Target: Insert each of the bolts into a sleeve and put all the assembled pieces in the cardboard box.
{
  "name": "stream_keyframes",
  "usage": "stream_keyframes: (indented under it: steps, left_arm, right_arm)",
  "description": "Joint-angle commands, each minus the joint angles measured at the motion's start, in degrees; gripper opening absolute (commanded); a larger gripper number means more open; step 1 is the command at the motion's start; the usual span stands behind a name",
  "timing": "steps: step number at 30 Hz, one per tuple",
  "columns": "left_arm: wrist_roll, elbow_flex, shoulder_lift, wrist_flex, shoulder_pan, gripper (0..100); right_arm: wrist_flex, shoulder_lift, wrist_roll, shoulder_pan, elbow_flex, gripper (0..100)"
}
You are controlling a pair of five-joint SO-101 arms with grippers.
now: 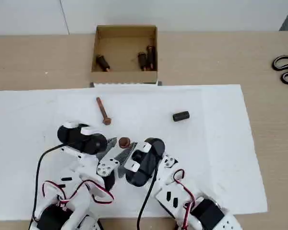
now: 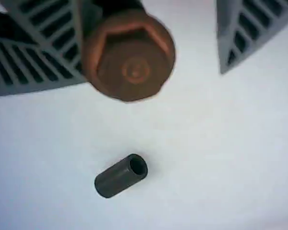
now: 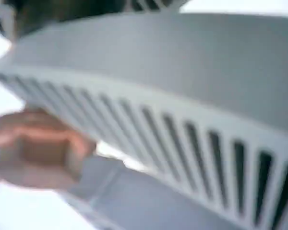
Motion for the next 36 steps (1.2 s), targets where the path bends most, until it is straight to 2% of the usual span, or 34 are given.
stream_keyframes:
  steps: [1, 12, 18, 22, 25, 27, 32, 36]
  left_arm:
    - [-0.62, -2.77, 0.26, 0.09, -0.7, 15]
    - [-0.18, -10.86, 0.26, 0.26, -0.53, 8]
    - [1.93, -8.48, 0.26, 5.98, -0.44, 8]
    - [3.08, -5.67, 0.26, 5.71, -0.26, 8]
    - [3.08, -4.88, 0.26, 5.01, 2.99, 8]
    - [3.08, -4.26, 0.26, 4.31, 5.1, 9]
    - [3.08, -2.95, 0.35, 3.69, 5.36, 17]
    - [2.99, -3.3, 0.35, 4.04, 5.1, 18]
  right_arm:
    - [-2.86, -0.57, 0.79, 0.22, -1.76, 0.2]
    - [-2.51, -0.48, 0.79, 0.22, -0.79, 0.2]
    - [-2.86, -0.48, 0.79, 0.22, -0.09, 0.2]
    - [-2.86, -0.48, 0.79, 0.22, 0.09, 0.2]
    - [-2.86, -0.48, 0.79, 0.22, 0.09, 0.2]
    - [-2.86, -0.48, 0.79, 0.22, 0.09, 0.2]
    - [-2.86, -0.48, 0.79, 0.22, 0.0, 0.2]
    - [-2.86, -0.48, 0.79, 0.22, 0.0, 0.2]
